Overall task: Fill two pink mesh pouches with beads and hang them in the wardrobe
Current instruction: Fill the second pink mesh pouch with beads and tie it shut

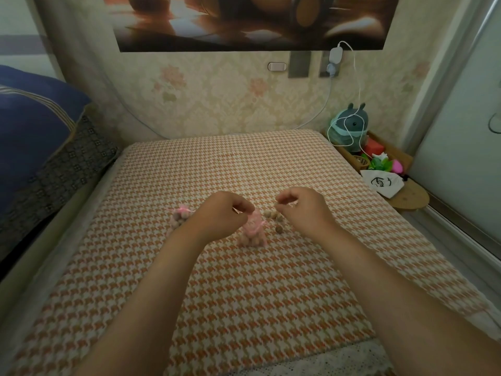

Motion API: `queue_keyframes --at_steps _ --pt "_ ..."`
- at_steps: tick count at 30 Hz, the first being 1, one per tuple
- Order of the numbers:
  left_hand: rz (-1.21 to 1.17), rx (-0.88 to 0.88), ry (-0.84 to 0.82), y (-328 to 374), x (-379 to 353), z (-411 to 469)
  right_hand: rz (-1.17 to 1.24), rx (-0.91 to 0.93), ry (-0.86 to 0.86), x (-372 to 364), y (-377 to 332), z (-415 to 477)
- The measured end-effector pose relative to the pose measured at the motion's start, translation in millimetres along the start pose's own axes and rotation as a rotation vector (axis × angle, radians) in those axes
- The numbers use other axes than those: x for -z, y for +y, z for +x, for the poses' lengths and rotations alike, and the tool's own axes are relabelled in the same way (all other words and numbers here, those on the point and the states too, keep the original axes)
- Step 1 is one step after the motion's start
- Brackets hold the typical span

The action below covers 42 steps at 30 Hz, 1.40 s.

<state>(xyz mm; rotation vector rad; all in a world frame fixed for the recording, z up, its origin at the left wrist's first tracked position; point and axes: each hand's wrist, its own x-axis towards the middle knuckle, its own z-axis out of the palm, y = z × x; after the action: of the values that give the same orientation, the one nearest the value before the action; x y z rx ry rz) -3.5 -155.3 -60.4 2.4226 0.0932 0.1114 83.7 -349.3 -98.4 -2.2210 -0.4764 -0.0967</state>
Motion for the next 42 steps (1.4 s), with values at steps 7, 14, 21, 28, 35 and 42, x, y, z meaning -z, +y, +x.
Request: queue_keyframes --at_steps 7,14,21,28,35,42 --pt "-0.028 0.006 -0.017 -2.7 -1.7 -0.4 0.125 0.158 -0.054 3.8 -44.2 -18.5" --pt "-0.082 -0.003 -0.009 -6.4 -2.2 -4.3 0.04 0.212 -0.127 -12.7 -44.0 -21.0" --pt "-0.086 -0.001 0.023 -9.5 -3.3 -1.8 -0.075 0.243 -0.135 -14.1 -38.8 -12.3" --pt "-0.049 0.008 0.049 -11.1 -5.3 0.4 -0.131 0.037 -0.133 2.8 -14.4 -8.0" --pt "-0.05 0.011 0.043 -9.3 -4.5 -0.2 -0.372 0.027 -0.303 -6.3 -0.9 -12.1" --pt "-0.067 0.005 0.036 -13.5 -3.4 -1.3 -0.182 0.047 -0.101 -6.5 -16.1 -6.8"
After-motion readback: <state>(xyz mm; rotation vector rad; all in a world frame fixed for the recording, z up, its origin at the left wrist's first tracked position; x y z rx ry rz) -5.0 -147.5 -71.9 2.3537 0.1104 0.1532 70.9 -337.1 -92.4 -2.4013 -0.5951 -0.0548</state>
